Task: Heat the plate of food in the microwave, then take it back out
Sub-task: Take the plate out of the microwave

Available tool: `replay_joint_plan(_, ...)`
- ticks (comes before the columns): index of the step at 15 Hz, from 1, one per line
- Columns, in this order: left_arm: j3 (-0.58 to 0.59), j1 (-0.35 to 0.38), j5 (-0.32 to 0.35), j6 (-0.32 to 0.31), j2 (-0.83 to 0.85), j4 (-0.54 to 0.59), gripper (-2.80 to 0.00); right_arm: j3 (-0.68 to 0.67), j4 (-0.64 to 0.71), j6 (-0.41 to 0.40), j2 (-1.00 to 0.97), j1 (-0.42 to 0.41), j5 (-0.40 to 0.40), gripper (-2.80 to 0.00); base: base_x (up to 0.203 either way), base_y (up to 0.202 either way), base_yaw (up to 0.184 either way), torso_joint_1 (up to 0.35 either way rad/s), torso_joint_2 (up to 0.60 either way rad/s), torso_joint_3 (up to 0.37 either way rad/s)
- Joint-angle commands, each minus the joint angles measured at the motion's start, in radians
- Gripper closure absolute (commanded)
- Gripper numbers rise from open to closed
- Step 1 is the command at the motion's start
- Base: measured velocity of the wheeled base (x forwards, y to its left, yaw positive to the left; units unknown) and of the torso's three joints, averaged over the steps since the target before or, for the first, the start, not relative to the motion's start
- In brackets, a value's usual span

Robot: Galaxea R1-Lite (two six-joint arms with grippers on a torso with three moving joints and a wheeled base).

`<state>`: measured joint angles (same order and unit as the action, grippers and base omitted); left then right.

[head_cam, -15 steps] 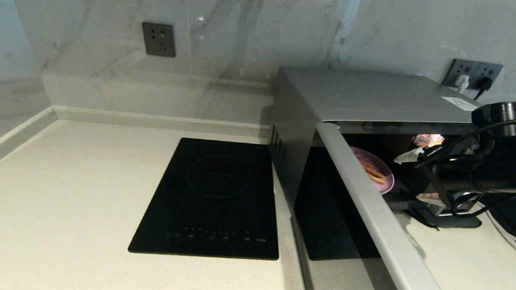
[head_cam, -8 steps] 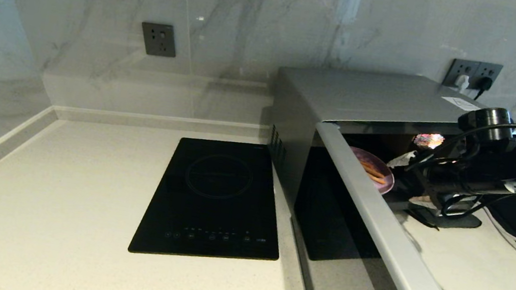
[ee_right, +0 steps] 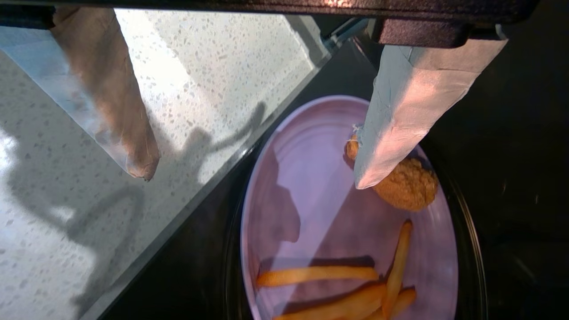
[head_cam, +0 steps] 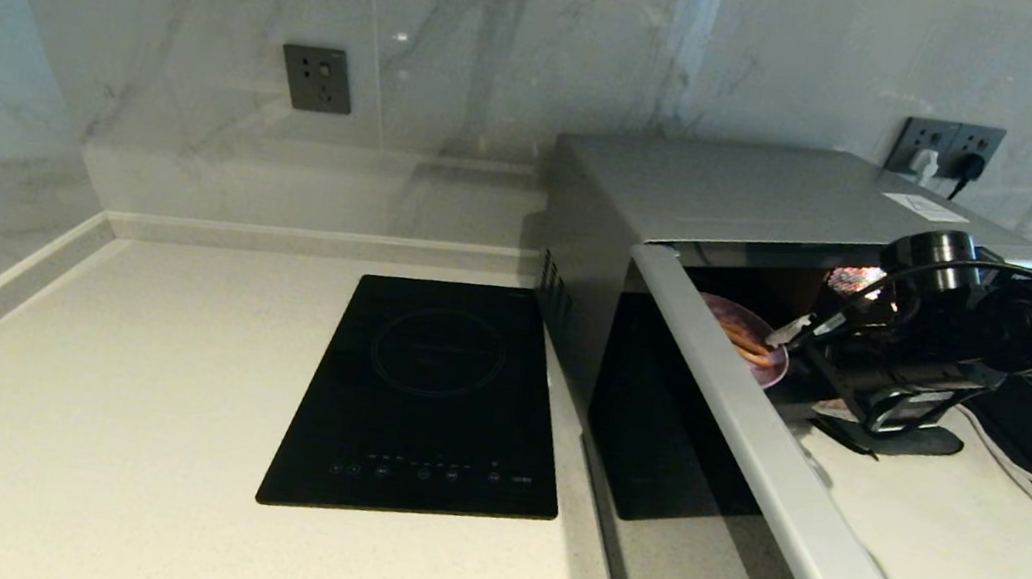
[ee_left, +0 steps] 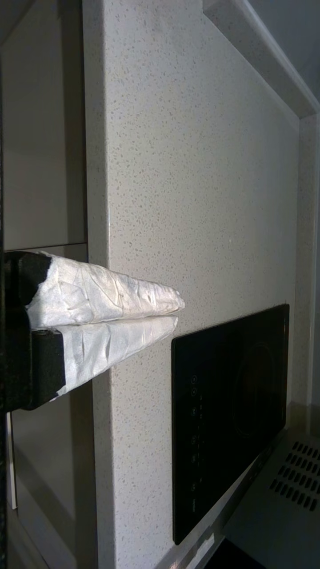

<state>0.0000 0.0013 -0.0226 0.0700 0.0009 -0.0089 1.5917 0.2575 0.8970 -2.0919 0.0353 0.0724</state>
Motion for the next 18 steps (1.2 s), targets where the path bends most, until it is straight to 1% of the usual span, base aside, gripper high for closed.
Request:
replay_joint_plan(1,0.000,0.000,0.000,0.001,0.001,0.000,0.00,0.037,0.038,0.005,-0.024,0.016,-0.032,-2.80,0.000,0.000,0.000,0.000,0.00,0.000)
replay_joint_plan(3,0.000,0.000,0.000,0.001,0.001,0.000,0.00,0.063,0.081,0.005,-0.034,0.036,-0.070,-2.80,0.000,0.000,0.000,0.000,0.00,0.000)
replay_joint_plan(7,0.000,0.000,0.000,0.001,0.001,0.000,0.00,0.066,0.112,0.014,-0.058,0.074,-0.097,-2.80,0.000,0.000,0.000,0.000,0.00,0.000)
replay_joint_plan(17,0.000,0.000,0.000,0.001,0.001,0.000,0.00,0.074,0.108,0.013,-0.086,0.077,-0.100,-2.80,0.000,0.000,0.000,0.000,0.00,0.000)
replay_joint_plan(18,0.000,0.000,0.000,0.001,0.001,0.000,0.00,0.077,0.108,0.013,-0.087,0.077,-0.100,-2.30,0.000,0.000,0.000,0.000,0.00,0.000)
